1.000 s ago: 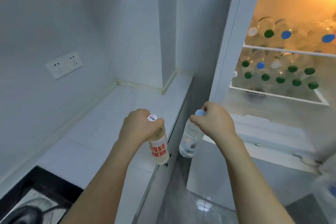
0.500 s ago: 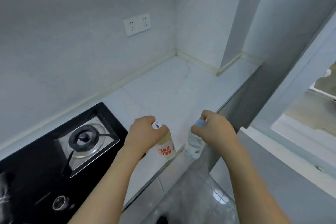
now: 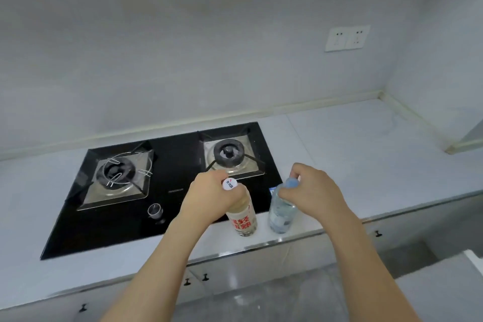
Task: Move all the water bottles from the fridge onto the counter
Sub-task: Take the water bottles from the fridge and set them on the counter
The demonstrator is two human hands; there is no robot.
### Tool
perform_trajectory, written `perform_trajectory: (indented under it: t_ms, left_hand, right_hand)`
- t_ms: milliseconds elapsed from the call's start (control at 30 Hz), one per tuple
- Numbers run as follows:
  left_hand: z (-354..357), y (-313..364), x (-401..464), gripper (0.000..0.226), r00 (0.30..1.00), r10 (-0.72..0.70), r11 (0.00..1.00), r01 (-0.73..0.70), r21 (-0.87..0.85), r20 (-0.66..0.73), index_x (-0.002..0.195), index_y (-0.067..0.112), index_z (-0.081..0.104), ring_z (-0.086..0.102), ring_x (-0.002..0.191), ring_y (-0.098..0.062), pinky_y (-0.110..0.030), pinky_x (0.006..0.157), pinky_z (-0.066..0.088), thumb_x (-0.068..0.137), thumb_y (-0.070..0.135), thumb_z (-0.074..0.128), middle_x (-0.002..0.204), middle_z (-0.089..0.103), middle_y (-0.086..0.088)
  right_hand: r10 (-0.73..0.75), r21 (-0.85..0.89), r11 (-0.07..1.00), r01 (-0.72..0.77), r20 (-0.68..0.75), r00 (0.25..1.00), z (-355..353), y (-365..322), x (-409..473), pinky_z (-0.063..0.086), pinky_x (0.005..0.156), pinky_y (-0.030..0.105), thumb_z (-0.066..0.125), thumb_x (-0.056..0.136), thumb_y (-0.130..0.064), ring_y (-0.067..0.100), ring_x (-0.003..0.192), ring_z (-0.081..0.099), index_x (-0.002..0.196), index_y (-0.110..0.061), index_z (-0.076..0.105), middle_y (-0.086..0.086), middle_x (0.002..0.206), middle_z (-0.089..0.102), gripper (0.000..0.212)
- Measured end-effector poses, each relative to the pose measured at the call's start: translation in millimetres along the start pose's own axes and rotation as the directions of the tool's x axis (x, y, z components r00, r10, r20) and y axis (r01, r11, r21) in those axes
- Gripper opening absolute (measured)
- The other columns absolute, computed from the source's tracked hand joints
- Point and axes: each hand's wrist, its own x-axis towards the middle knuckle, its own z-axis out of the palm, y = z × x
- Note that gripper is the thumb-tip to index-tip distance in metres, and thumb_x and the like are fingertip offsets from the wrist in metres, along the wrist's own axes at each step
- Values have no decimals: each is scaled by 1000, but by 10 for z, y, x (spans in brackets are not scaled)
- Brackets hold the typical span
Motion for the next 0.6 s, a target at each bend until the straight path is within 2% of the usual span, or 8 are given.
perform_trajectory:
  t_ms: [200, 333, 400, 600]
  left_hand:
    - [-849, -850, -375, 40, 975, -148, 987, 137, -79, -163, 60, 16, 37, 31, 53, -12, -27, 47, 27, 74, 39, 66, 57, 38, 1]
    - [-1471, -1396, -637, 31, 946, -227, 972, 205, -115, -232, 63, 12, 51, 42, 53, -11, -25, 48, 34, 75, 37, 67, 60, 51, -1]
    - [-1778, -1675, -791, 27, 923, -261, 964, 237, -118, -282, 64, 13, 53, 46, 54, -12, -25, 48, 35, 75, 35, 66, 60, 54, -2]
    - [-2512, -2604, -1250, 37, 821, -372, 928, 341, -152, -433, 63, 13, 39, 35, 52, -16, -25, 46, 29, 77, 35, 64, 57, 41, 0]
  right_hand:
    - [-171, -58, 983, 177, 99, 980, 560, -1029, -140, 38, 53, 29, 67, 70, -32, 16, 60, 48, 72, -21, 46, -2, 68, 54, 24]
    - [-272, -94, 952, 291, 181, 945, 1006, -1735, -319, 36, 50, 26, 68, 75, -33, 12, 57, 49, 74, -22, 47, -3, 69, 54, 24]
    - [-313, -107, 933, 343, 226, 922, 1298, -2087, -408, 43, 52, 28, 68, 76, -34, 13, 60, 53, 77, -23, 49, -3, 72, 57, 22]
    - [-396, -59, 899, 434, 315, 863, 2187, -3084, -643, 53, 59, 35, 70, 74, -36, 18, 60, 60, 79, -22, 52, 0, 74, 63, 23]
